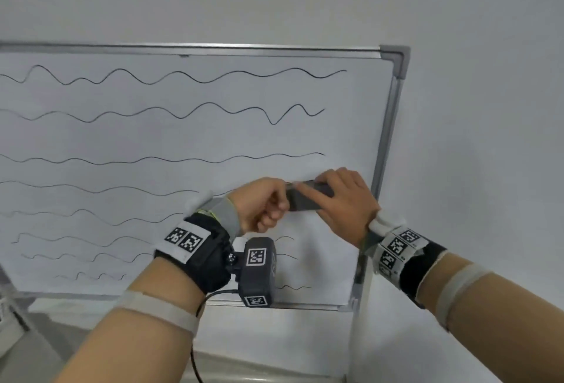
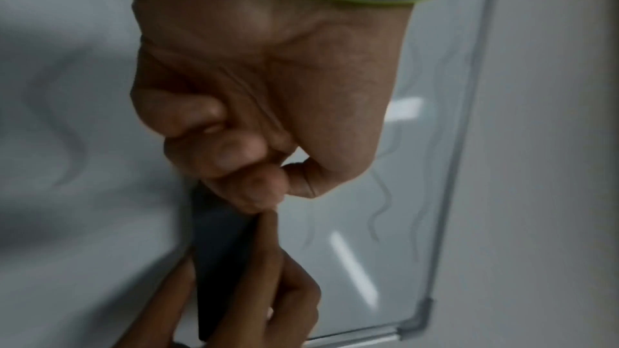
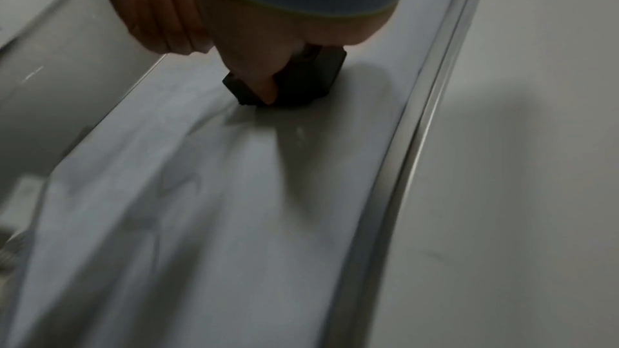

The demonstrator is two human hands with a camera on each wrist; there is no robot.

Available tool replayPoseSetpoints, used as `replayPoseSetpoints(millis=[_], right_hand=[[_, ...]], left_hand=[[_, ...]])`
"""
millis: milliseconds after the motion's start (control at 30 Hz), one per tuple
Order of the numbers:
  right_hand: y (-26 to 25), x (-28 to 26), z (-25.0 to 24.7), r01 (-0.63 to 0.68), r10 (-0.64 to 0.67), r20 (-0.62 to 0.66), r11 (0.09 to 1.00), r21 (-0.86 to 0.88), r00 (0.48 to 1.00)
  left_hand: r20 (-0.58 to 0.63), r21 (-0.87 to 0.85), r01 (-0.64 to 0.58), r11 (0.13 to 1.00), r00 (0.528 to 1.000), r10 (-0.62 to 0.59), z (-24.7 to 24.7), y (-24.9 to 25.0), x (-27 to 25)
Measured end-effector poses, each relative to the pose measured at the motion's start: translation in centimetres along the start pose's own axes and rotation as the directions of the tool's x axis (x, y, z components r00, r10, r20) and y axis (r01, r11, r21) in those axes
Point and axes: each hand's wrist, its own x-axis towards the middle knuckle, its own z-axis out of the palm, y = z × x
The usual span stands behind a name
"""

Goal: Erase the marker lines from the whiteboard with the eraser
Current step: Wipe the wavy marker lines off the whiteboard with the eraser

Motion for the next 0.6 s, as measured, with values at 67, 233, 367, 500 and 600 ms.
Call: replayPoseSetpoints(millis=[67, 233, 367, 500, 600], right_hand=[[1.2, 3.1, -2.2, -0.145, 0.145, -0.101, 0.989, 0.006, 0.984], [1.5, 2.4, -2.2, -0.052, 0.051, -0.051, 0.998, -0.018, 0.997], [2.1, 2.4, -3.0, 0.087, -0.086, 0.009, 0.994, -0.073, 0.996], [4.3, 7.8, -6.3, -0.366, 0.377, -0.323, 0.926, 0.097, 0.868], [3.1, 8.4, -5.4, -0.194, 0.185, -0.253, 0.981, -0.012, 0.95]], left_hand=[[-0.098, 0.001, -0.22, 0.975, 0.971, 0.219, -0.7, 3.5, -1.5], [-0.533, 0.421, -0.655, 0.627, 0.38, 0.756, -2.2, 11.5, -3.0], [-0.357, 0.913, -0.128, 0.388, 0.212, 0.91, -4.7, 14.1, -1.2], [-0.336, 0.938, 0.029, 0.346, 0.331, 0.882, -5.8, 14.4, -0.4], [-0.355, 0.926, -0.017, 0.376, 0.295, 0.887, -6.2, 14.1, -0.2]])
